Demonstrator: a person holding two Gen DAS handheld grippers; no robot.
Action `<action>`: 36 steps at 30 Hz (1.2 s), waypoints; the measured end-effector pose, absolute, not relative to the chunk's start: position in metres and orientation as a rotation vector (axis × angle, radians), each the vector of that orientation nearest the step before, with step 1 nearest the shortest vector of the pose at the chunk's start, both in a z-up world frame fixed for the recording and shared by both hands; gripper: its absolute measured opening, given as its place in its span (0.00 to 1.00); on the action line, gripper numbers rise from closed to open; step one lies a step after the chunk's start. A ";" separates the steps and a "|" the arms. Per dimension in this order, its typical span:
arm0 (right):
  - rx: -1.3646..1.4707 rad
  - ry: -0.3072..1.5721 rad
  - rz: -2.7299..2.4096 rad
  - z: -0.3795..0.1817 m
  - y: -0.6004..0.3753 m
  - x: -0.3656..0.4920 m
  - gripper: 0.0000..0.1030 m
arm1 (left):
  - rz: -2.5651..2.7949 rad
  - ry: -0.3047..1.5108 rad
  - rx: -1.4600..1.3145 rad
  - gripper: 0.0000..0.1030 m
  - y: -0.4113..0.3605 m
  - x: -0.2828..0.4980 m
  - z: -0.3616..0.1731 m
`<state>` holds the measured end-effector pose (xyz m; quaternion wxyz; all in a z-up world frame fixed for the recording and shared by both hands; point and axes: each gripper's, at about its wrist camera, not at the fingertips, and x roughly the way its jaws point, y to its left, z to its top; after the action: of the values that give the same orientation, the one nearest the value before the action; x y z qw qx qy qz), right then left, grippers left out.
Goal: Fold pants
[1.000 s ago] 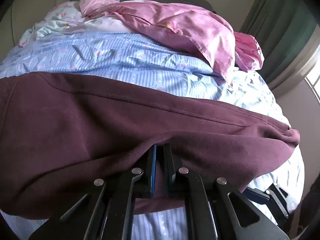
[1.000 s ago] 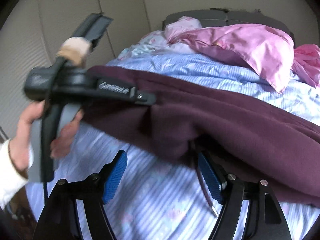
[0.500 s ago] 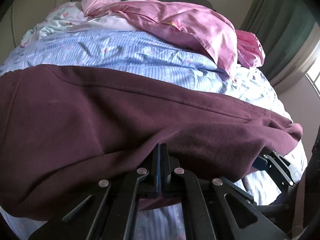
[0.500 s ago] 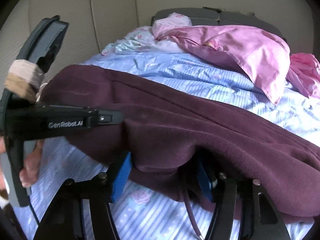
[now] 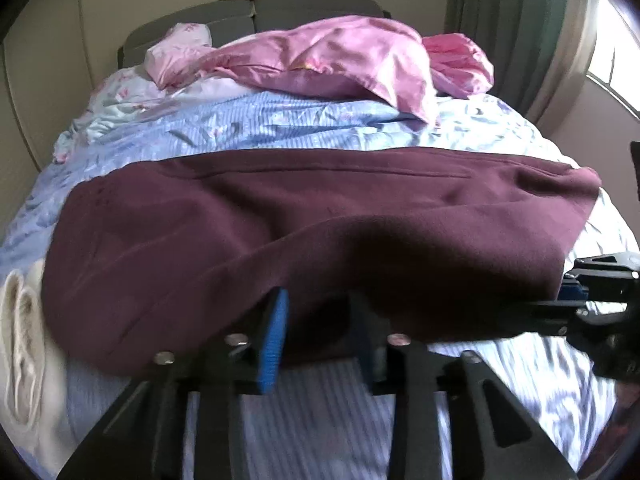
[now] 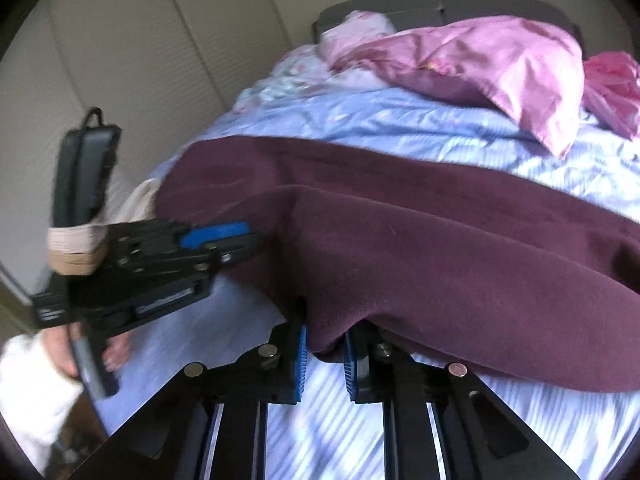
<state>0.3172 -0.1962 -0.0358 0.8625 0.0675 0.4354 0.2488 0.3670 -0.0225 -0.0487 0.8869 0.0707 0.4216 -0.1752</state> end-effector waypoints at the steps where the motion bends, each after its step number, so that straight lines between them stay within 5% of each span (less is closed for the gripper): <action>1: 0.145 0.924 0.532 -0.033 -0.198 0.310 0.15 | -0.371 0.877 0.149 0.41 -0.019 0.358 -0.047; 6: 0.256 1.111 0.571 -0.057 -0.210 0.275 0.06 | -0.386 0.891 0.185 0.44 -0.006 0.316 -0.048; 11: 0.286 1.176 0.532 -0.092 -0.205 0.268 0.06 | -0.362 0.921 0.236 0.44 -0.001 0.303 -0.062; 20: 0.204 1.305 0.487 -0.079 -0.180 0.240 0.11 | -0.296 0.909 0.081 0.63 0.048 0.291 -0.054; 21: 0.171 1.262 0.496 -0.067 -0.174 0.236 0.18 | -0.286 0.887 0.072 0.64 0.054 0.290 -0.050; 24: 0.016 1.044 0.396 -0.028 -0.158 0.234 0.60 | -0.261 0.841 0.031 0.64 0.066 0.298 -0.038; 29: -0.069 0.824 0.204 -0.010 -0.137 0.270 0.61 | -0.301 0.785 -0.094 0.63 0.067 0.334 -0.023; 36: 0.034 1.027 0.202 -0.076 -0.126 0.325 0.61 | -0.166 0.997 -0.047 0.55 0.055 0.393 -0.070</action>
<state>0.3247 -0.1264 -0.0763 0.8660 0.0161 0.4904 0.0966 0.3932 0.0551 -0.0705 0.8746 -0.0223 0.4777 -0.0797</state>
